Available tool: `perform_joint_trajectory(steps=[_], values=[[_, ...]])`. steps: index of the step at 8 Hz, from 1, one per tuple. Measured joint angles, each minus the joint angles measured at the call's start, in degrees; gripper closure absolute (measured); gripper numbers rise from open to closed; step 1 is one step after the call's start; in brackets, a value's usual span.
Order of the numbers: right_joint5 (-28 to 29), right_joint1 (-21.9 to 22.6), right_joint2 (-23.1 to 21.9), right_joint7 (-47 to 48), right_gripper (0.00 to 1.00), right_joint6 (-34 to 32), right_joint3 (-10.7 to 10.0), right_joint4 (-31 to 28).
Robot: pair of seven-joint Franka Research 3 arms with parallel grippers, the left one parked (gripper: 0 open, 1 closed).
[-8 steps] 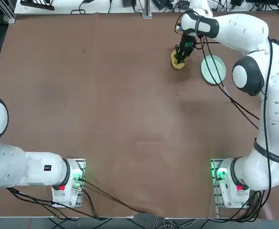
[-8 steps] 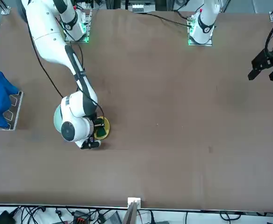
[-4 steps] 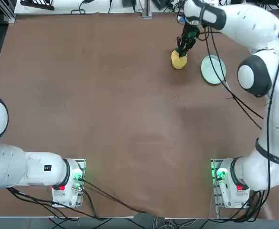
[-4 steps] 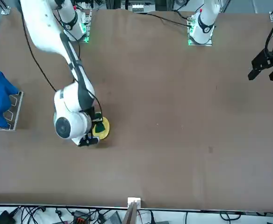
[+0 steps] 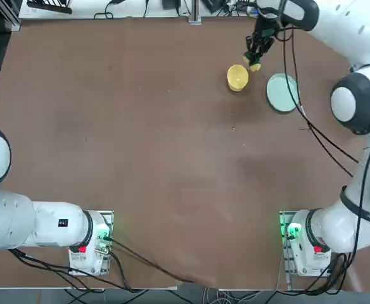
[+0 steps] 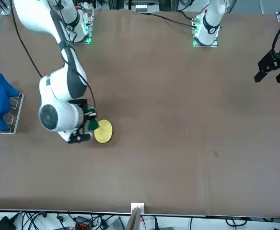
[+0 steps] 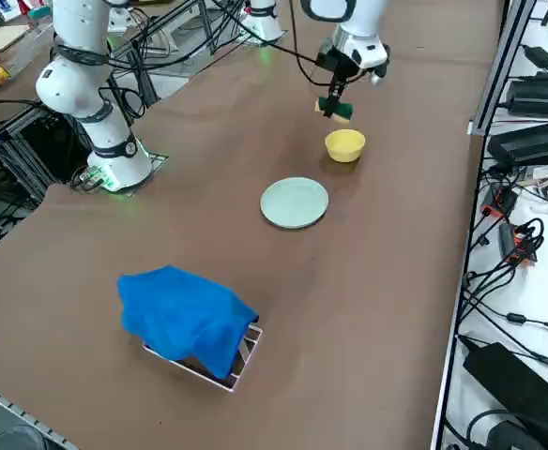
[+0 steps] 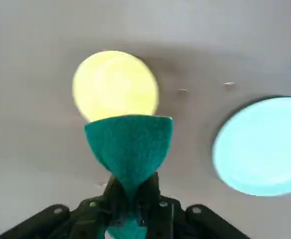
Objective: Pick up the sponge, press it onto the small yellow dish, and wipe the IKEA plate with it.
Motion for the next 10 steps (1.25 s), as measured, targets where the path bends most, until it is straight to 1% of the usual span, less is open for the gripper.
perform_joint_trajectory(steps=[2, 5, 8, 10], values=[[-1.15, -2.6, -6.04, -3.61, 0.89, 9.76, -1.23, -11.36], [-1.27, -7.93, -11.56, -10.85, 0.89, 23.64, -1.5, -25.89], [-1.27, -9.65, -15.45, -11.64, 0.89, 31.87, -1.5, -38.2], [-1.27, -10.31, -16.11, -11.64, 0.89, 36.31, -1.49, -43.79]])
